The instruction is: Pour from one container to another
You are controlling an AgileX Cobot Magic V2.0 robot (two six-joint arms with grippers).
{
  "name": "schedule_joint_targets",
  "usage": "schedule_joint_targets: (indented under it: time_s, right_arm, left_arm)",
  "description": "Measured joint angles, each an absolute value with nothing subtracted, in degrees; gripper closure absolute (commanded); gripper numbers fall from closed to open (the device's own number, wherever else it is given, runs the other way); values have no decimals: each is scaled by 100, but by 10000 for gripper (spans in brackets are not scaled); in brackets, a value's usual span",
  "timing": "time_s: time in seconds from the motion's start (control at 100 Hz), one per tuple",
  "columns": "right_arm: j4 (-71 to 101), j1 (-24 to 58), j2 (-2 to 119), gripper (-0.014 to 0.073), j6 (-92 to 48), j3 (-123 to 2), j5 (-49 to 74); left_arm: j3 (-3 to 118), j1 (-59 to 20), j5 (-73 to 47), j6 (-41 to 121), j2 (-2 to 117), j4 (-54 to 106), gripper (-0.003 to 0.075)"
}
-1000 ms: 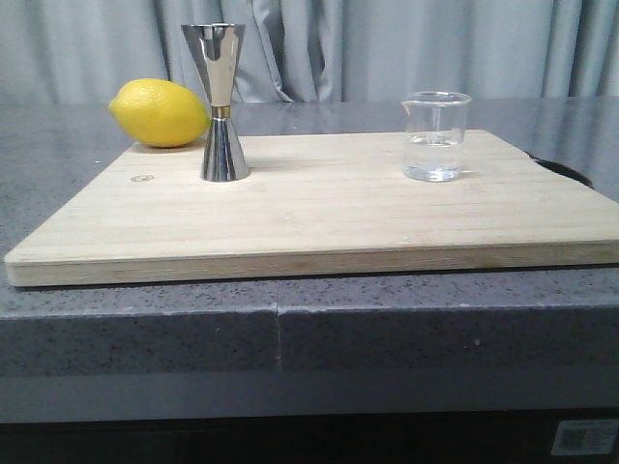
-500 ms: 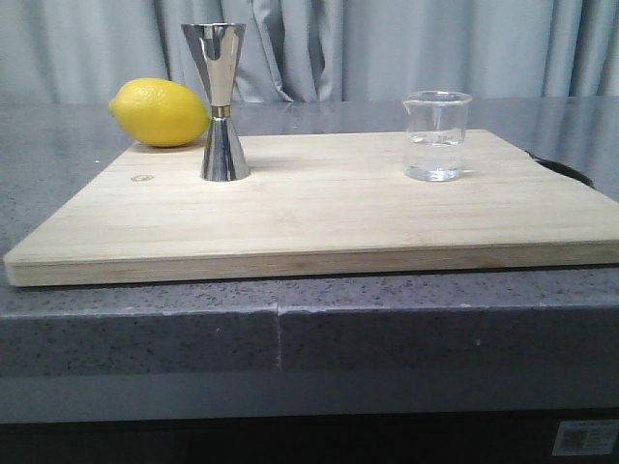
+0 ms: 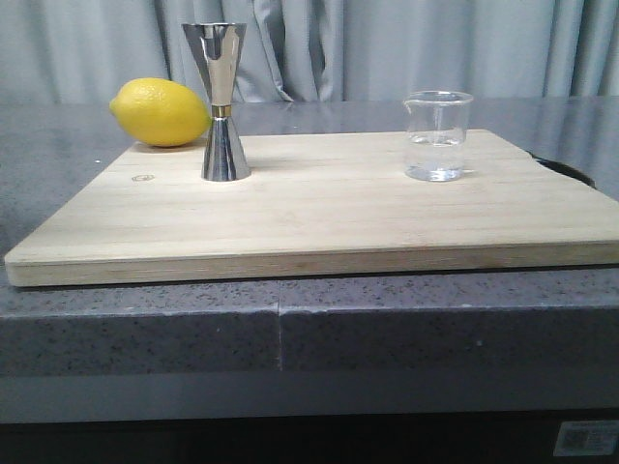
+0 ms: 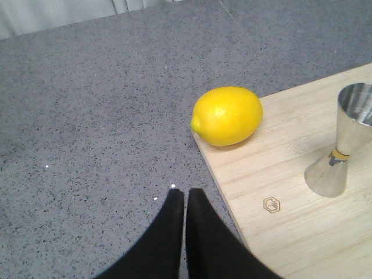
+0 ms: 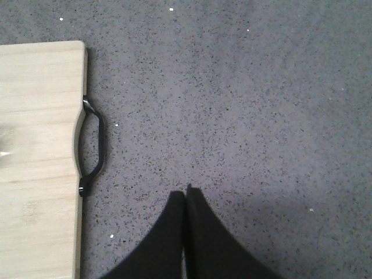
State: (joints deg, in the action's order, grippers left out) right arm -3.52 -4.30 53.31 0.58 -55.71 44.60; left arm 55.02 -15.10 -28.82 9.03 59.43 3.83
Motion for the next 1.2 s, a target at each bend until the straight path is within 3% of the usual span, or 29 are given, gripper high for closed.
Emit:
schedule_joint_targets:
  time_s: [0.17, 0.34, 0.46, 0.6, 0.74, 0.79, 0.87, 1.2]
  right_arm:
    - [-352, -407, 5353, 660, 0, -5571, 4154]
    - [-352, -294, 5379, 651, -31, -5571, 3870]
    - [-290, -289, 5482, 590, -31, -5571, 3712]
    - [-254, -289, 5588, 420, -31, -5571, 3663]
    - [-251, -289, 5677, 132, -31, -5571, 3539]
    - [-242, -289, 5691, 22, -38, -5571, 3494]
    - [-242, -289, 5713, -80, -38, -5571, 3393]
    - [-242, -289, 5760, -72, -44, -5571, 3281]
  left_arm:
    - [5502, -1510, -2664, 953, 6023, 436, 699]
    - [5502, -1510, -2296, 980, 6045, 549, 563]
    - [5502, -1510, -2196, 980, 6045, 564, 442]
    - [5502, -1510, -2138, 980, 6045, 573, 286]
    - [5502, -1510, -2066, 980, 6045, 577, 165]
    - [5502, -1510, -2024, 980, 6045, 587, 146]
    - [5502, -1510, -1967, 980, 6045, 601, 139]
    - [5502, -1510, -1655, 1052, 6078, 1051, 141]
